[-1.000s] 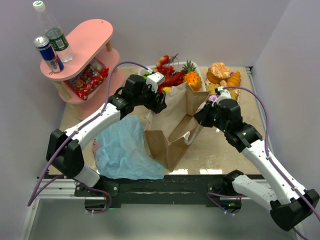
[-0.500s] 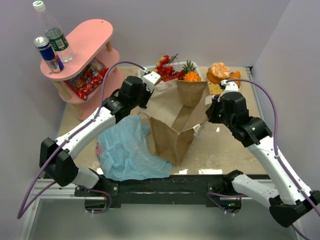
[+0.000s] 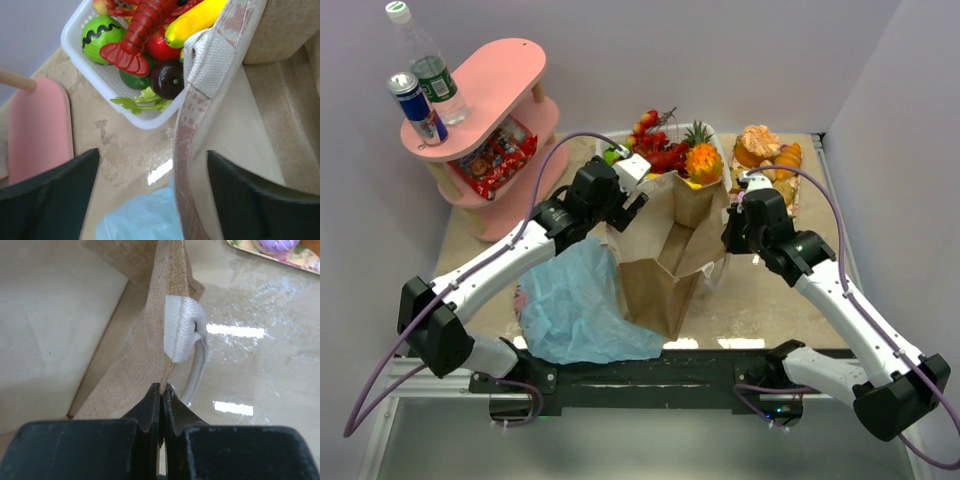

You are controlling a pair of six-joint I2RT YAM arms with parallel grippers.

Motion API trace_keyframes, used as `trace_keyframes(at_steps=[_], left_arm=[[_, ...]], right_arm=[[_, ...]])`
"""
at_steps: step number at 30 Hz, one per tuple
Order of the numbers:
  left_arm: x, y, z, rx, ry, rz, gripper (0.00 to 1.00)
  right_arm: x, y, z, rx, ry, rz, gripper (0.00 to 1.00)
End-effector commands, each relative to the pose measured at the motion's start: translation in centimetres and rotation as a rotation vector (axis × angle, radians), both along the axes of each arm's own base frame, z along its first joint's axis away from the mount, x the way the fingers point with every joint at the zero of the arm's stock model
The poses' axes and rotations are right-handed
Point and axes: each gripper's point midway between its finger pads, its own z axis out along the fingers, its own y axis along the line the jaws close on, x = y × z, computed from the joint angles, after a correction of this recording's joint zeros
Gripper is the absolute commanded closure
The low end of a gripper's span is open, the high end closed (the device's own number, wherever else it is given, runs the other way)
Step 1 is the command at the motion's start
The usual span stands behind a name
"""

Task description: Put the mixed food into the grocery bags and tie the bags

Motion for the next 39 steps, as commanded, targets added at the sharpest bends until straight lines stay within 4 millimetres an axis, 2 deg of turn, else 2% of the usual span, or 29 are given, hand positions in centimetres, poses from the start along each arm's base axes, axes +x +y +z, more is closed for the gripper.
trace_keyframes(at_steps=[1,4,5,6,8,11,17,19,21,22,23,24,25,26,27,29,33,37,39], left_arm=[[0.2,1.3,7.7,-0.140,-0.176,0.059,0.00],[0.1,3.5,12.2,-0.225,-0.266,0.124,0.00],[0.0,5.1,13.9,-0.259,-0.301,0.162,0.00],[-0.1,5.8,15.3,-0.301,-0.323,0.187,0.00],[-0.6,7.9,17.7,-0.355,-0.374,0.235,0.00],[-1.5,10.3,19.6,-0.383,-0.421,0.320,0.00],[-3.4,15.2,21.2,-0.400,-0.481,0.496,0.00],[-3.3,15.8,21.1,-0.400,-0.477,0.503,0.00],[-2.5,16.5,21.0,-0.394,-0.473,0.505,0.00],[-2.0,15.7,20.9,-0.405,-0.461,0.445,0.00],[-0.8,16.2,20.7,-0.398,-0.452,0.453,0.00],[-0.2,15.5,20.6,-0.422,-0.434,0.406,0.00],[0.5,15.6,21.0,-0.438,-0.441,0.399,0.00],[1.7,16.7,20.7,-0.462,-0.434,0.434,0.00],[2.0,16.6,21.0,-0.482,-0.436,0.412,0.00],[2.4,17.7,21.9,-0.516,-0.463,0.432,0.00],[1.4,18.7,22.3,-0.545,-0.497,0.460,0.00],[-0.2,21.4,22.5,-0.530,-0.518,0.511,0.00],[-0.8,22.0,22.6,-0.515,-0.528,0.522,0.00]], right_arm=[[1.0,2.1,1.2,0.097,-0.048,0.057,1.00],[0.9,2.0,1.4,0.099,-0.059,0.052,1.00],[0.9,2.0,1.4,0.101,-0.061,0.053,1.00],[0.8,1.9,1.6,0.108,-0.069,0.050,1.00],[0.8,1.9,1.6,0.110,-0.073,0.046,1.00],[0.7,2.0,1.7,0.120,-0.081,0.051,1.00],[0.7,2.0,2.3,0.125,-0.113,0.067,1.00],[0.7,2.1,2.4,0.125,-0.121,0.074,1.00],[0.6,2.0,2.3,0.117,-0.120,0.084,1.00],[0.6,2.0,2.4,0.114,-0.121,0.083,1.00],[0.5,1.9,2.1,0.109,-0.118,0.084,1.00],[0.5,1.8,2.1,0.104,-0.119,0.084,1.00],[0.5,1.8,2.0,0.103,-0.119,0.086,1.00],[0.5,1.8,2.0,0.101,-0.116,0.084,1.00],[0.5,1.8,2.0,0.101,-0.117,0.088,1.00],[0.4,1.8,1.9,0.102,-0.114,0.087,1.00],[0.4,1.8,2.1,0.110,-0.123,0.082,1.00],[0.5,2.1,2.0,0.113,-0.119,0.097,1.00],[0.6,2.2,1.9,0.108,-0.116,0.100,1.00]])
